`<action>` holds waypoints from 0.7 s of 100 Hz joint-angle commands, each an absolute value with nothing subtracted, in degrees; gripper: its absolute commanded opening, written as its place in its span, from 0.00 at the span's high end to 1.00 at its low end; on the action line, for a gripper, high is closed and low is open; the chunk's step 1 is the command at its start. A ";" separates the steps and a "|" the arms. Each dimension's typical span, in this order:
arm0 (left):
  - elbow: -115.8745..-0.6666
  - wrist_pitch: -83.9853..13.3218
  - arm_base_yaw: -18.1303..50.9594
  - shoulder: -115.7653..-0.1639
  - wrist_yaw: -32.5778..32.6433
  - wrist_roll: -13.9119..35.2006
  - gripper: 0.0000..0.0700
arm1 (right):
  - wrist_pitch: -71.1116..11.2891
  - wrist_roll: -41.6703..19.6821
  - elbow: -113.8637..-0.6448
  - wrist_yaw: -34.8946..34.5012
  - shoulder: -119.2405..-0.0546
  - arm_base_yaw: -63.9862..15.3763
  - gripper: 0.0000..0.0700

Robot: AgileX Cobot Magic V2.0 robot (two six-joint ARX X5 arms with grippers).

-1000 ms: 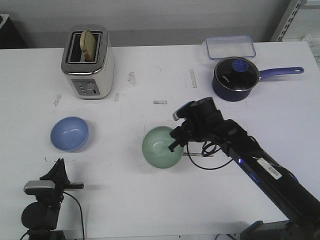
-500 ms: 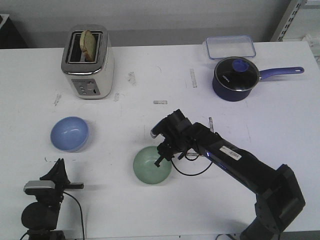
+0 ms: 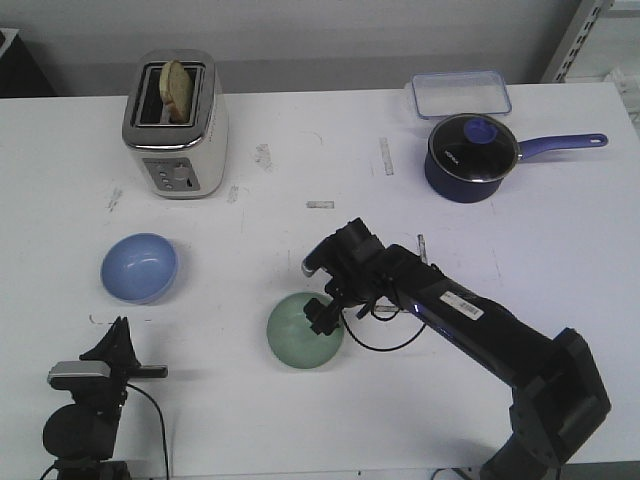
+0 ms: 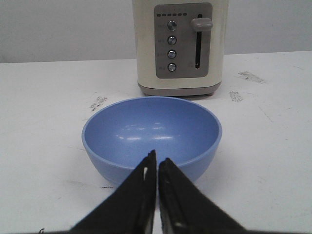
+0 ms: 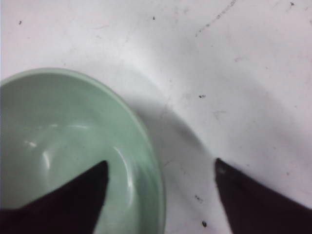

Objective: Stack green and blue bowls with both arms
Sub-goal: 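Carry the green bowl with the right gripper toward the table center, then release the green bowl and retract the right gripper to rest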

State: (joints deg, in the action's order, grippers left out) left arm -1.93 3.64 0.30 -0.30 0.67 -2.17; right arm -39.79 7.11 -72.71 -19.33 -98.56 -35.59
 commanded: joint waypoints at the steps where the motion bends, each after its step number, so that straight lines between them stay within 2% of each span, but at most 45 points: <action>1: -0.73 4.25 0.40 -0.25 0.62 -1.93 1.00 | -39.48 7.55 -74.26 -19.49 -99.46 -35.88 0.21; 6: -0.73 4.25 0.40 -0.25 0.62 -1.93 1.00 | -39.57 7.53 -74.78 -19.49 -98.70 -35.40 0.23; 11: -0.73 4.25 0.40 -0.25 0.62 -1.93 1.00 | -39.62 7.51 -75.48 -19.49 -97.69 -34.89 0.32; 30: -0.73 4.32 0.38 -0.25 0.62 -1.96 1.00 | -38.89 7.51 -77.73 -19.49 -90.21 -31.53 0.91; 34: -0.73 4.34 0.40 -0.25 0.62 -1.96 1.00 | -38.41 7.46 -77.73 -19.46 -88.47 -30.57 1.00; 52: -0.73 4.38 0.40 -0.25 0.62 -1.96 1.00 | -36.97 5.98 -77.73 -16.58 -79.48 -23.33 1.00; 70: -0.73 4.34 0.40 -0.25 0.62 -1.96 1.00 | -41.19 5.82 -77.21 -10.61 -72.95 -13.56 1.00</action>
